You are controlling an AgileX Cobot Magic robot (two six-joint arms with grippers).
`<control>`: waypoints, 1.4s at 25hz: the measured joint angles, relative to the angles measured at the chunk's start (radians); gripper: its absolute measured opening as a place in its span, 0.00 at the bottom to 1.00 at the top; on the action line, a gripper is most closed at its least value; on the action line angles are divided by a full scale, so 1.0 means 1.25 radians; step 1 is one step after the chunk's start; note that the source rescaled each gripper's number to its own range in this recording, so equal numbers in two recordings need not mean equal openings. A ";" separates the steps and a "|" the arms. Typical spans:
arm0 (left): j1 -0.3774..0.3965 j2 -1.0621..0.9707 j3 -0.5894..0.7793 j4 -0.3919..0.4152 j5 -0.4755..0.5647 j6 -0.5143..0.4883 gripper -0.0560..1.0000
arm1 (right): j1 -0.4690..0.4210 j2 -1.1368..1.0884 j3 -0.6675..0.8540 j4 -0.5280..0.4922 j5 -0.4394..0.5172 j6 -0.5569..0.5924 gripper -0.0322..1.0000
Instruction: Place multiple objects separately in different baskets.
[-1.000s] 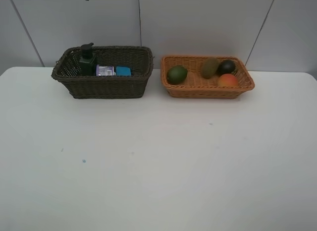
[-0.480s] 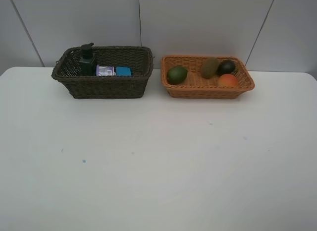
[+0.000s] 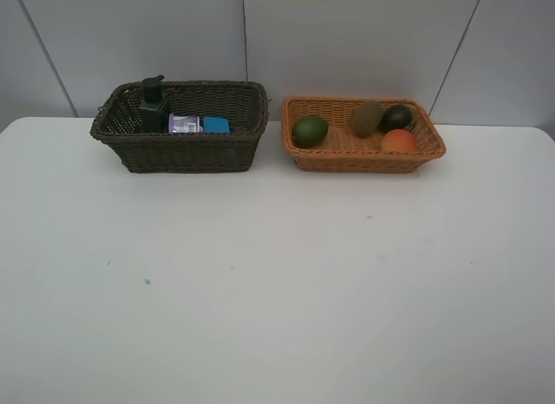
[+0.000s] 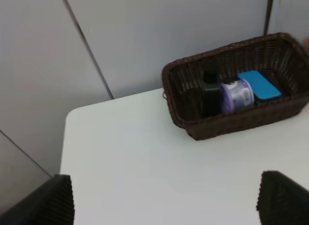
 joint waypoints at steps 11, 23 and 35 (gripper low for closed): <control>-0.001 -0.346 0.263 -0.177 0.000 0.029 1.00 | 0.000 0.000 0.000 0.000 0.000 0.000 1.00; -0.001 -0.533 0.505 -0.222 0.000 0.043 1.00 | 0.000 0.000 0.000 0.000 0.000 0.000 1.00; -0.001 -0.533 0.618 -0.234 -0.079 0.043 1.00 | 0.000 0.000 0.000 0.000 0.000 0.000 1.00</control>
